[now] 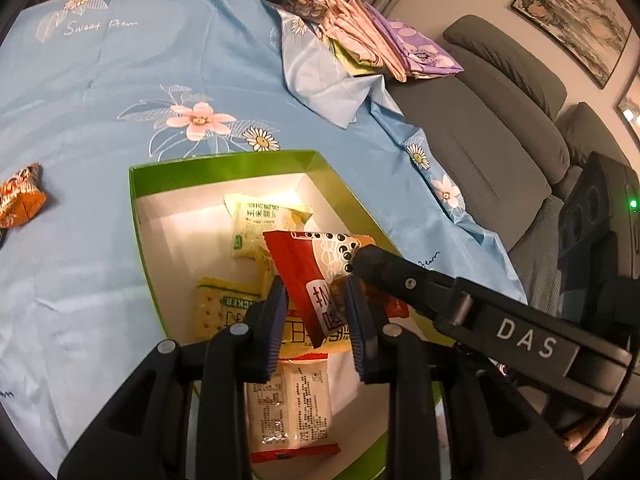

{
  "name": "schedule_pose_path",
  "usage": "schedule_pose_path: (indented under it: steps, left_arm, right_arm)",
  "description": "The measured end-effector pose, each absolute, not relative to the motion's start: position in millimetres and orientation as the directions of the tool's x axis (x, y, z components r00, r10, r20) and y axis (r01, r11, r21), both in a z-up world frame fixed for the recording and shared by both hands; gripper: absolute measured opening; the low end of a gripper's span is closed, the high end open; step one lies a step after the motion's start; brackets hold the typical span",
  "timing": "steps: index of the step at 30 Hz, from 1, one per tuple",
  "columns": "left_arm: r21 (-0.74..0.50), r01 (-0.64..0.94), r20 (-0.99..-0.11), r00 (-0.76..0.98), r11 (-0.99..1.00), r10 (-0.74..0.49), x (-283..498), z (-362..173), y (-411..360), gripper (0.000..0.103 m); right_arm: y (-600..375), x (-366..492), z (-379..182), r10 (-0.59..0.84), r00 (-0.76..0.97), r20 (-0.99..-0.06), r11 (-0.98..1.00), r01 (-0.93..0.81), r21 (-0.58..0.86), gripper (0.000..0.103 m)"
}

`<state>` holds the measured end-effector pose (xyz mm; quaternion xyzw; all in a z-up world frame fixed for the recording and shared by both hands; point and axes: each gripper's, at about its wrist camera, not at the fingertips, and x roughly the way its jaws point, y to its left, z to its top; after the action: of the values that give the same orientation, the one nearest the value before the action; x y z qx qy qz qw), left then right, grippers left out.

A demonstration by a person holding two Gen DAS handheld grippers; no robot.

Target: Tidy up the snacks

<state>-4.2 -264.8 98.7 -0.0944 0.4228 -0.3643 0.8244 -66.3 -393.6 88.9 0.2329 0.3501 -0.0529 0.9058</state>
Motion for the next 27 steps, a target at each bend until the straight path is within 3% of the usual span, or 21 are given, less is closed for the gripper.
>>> schedule_pose_path:
  steps: [27]
  left_arm:
    - [-0.428, 0.565, -0.726, 0.25, 0.705, -0.641, -12.2, 78.3, -306.1, 0.027]
  right_arm:
    - [-422.9, -57.2, 61.1, -0.007, 0.631, -0.776, 0.862, 0.396, 0.315, 0.049]
